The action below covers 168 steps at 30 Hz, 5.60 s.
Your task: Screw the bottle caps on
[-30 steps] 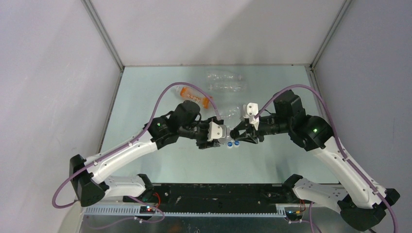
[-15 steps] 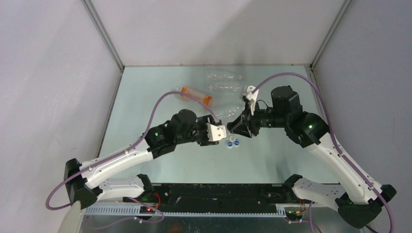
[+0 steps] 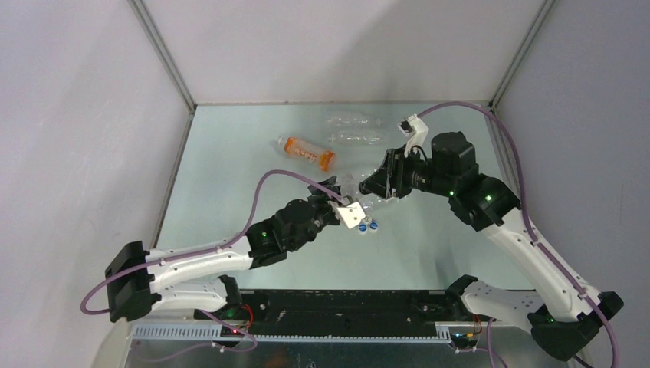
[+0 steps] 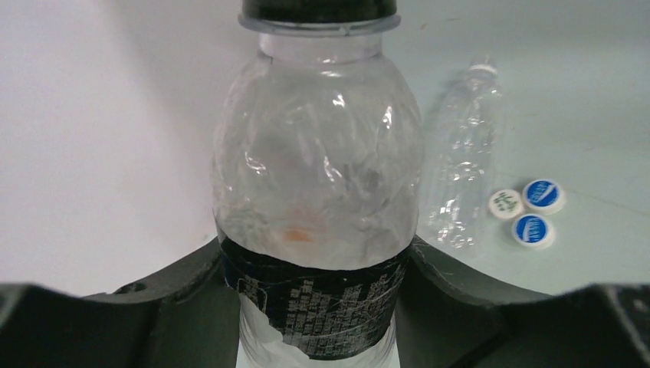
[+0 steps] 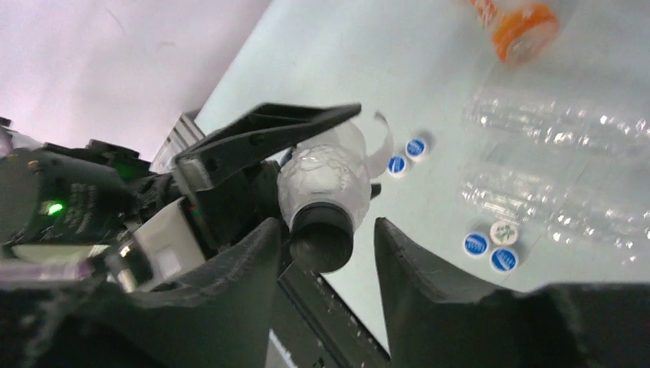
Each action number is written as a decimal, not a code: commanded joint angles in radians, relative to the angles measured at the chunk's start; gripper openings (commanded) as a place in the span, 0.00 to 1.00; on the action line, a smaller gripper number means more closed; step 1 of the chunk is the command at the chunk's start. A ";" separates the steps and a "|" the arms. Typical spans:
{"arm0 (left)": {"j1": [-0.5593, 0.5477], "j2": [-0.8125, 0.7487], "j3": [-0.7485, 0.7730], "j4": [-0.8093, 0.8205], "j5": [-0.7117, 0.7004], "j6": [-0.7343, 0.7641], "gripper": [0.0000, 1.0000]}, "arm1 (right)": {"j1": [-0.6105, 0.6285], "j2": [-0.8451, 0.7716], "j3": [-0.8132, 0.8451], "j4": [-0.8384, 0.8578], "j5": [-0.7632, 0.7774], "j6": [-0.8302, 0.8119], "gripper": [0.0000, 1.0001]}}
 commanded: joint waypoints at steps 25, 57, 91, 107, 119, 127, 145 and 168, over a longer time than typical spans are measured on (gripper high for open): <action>0.146 -0.031 -0.030 0.187 0.477 -0.532 0.00 | 0.173 -0.129 -0.225 0.414 0.257 -0.216 0.55; 0.424 -0.307 -0.044 -0.136 0.403 -0.633 1.00 | -0.298 -0.051 -0.202 0.433 0.369 -0.460 0.00; 0.888 -0.534 -0.088 -0.272 0.265 -0.669 1.00 | -0.691 0.457 -0.383 0.922 0.402 -0.475 0.13; 0.893 -0.544 -0.106 -0.266 0.281 -0.672 1.00 | -0.687 0.405 -0.466 0.987 0.391 -0.462 0.46; 0.896 -0.549 -0.108 -0.266 0.283 -0.672 1.00 | -0.701 0.388 -0.466 0.971 0.408 -0.432 0.59; 0.896 -0.537 -0.111 -0.250 0.257 -0.703 1.00 | -0.702 0.246 -0.453 0.833 0.454 -0.358 0.69; 0.888 -0.574 0.022 -0.796 0.076 -1.057 1.00 | -0.703 -0.343 -0.365 0.194 0.223 -0.150 0.99; 0.890 -0.236 0.212 -0.809 0.424 -1.153 1.00 | -0.488 -0.337 -0.325 -0.114 0.284 -0.040 0.99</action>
